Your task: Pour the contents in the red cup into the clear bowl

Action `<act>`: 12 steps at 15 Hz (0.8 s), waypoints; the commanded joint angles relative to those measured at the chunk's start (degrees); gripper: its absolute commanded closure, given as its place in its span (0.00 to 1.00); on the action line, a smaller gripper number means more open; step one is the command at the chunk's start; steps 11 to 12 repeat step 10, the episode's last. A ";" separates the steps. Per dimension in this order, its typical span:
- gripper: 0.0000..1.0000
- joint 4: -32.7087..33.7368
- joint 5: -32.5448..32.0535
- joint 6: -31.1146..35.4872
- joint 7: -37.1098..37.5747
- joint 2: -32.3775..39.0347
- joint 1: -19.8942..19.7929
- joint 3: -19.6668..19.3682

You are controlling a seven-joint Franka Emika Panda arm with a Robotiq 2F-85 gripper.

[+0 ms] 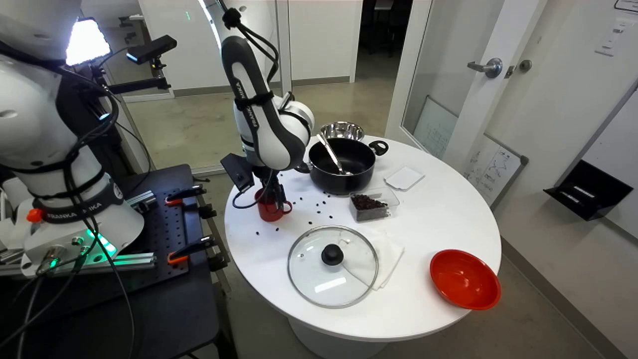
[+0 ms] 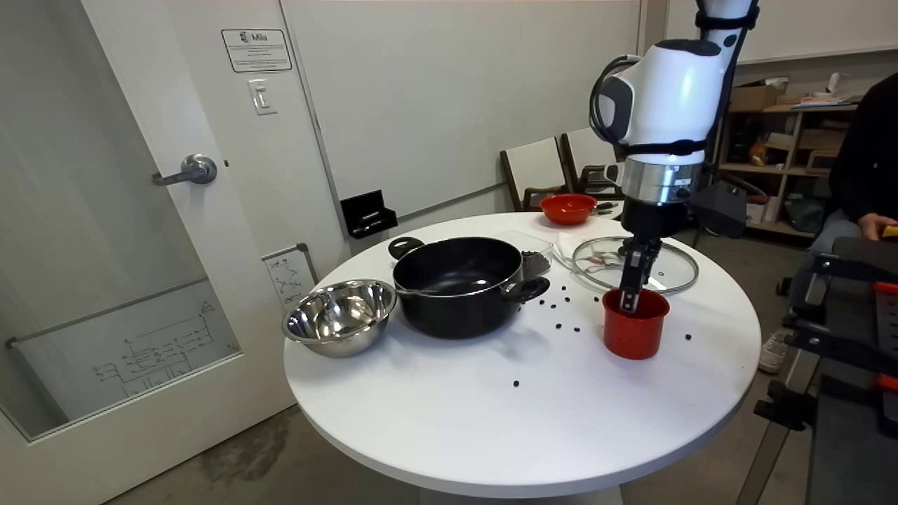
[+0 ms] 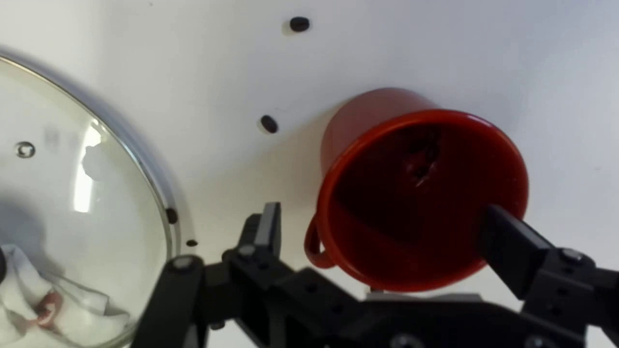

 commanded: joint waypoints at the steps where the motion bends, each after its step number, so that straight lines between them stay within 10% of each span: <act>1: 0.00 -7.36 -2.42 0.00 1.58 -10.28 2.99 -2.81; 7: 0.00 -13.59 -2.76 0.03 3.09 -24.00 11.61 -16.08; 12: 0.00 -11.94 -2.71 0.04 1.65 -22.03 10.34 -15.09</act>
